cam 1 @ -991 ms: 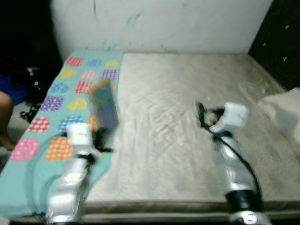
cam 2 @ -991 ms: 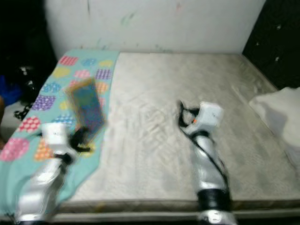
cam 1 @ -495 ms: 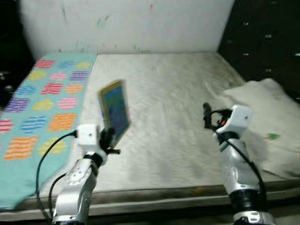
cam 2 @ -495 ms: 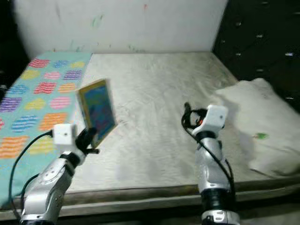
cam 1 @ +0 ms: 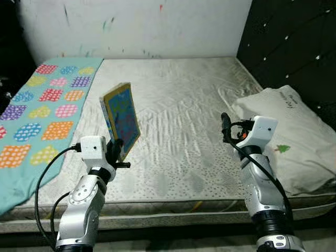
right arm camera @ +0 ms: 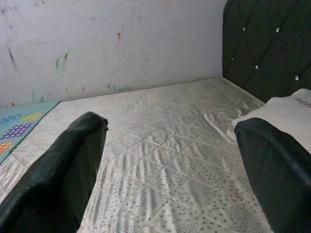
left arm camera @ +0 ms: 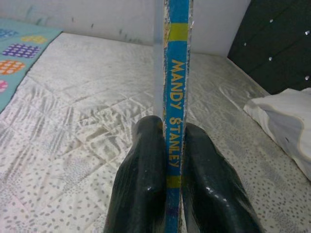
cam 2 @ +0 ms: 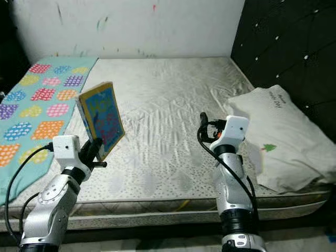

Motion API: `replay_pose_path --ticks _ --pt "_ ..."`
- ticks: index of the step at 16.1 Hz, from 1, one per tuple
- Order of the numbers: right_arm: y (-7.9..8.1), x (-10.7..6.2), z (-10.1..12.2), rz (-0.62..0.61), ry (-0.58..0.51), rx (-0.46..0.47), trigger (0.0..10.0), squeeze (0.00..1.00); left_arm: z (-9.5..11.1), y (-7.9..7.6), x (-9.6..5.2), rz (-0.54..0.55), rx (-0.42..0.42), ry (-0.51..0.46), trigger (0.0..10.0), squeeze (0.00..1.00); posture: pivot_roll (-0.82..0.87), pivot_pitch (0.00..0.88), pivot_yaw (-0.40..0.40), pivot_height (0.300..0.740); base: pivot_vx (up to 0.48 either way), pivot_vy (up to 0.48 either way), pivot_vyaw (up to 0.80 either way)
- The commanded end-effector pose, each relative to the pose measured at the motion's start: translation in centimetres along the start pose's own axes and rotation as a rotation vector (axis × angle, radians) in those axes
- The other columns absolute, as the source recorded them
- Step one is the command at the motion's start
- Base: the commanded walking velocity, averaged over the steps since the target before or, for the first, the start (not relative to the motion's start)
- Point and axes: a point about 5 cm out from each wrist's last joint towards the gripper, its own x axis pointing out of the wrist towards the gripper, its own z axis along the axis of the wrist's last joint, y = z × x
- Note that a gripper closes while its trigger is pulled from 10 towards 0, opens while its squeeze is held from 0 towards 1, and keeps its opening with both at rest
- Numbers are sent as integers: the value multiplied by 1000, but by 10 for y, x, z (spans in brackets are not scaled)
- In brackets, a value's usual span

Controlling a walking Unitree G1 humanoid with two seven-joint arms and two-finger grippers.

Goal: Clean up the room

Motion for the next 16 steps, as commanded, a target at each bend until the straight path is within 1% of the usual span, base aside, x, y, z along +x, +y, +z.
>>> replay_pose_path --ticks 1,5,8,11,16 --pt "4 2 4 19 -19 -6 10000 0 11 1 3 0 13 -53 10000 0 -39 0 -7 740 0 0 425" --pt "4 0 2 14 -18 -5 10000 0 14 -1 4 -41 9 -64 10000 0 -40 0 -2 740 0 0 530" --pt "5 2 2 13 -16 1 10000 0 16 0 4 -43 0 -75 10000 0 -36 0 -7 740 0 0 0" --pt "4 5 4 10 -17 2 10000 0 15 -4 2 -54 -11 -80 10000 0 -25 0 -20 740 286 0 0" --pt "7 8 4 15 -20 -2 10000 0 15 -2 1 -52 -20 -80 10000 0 -20 0 -18 740 323 0 0"
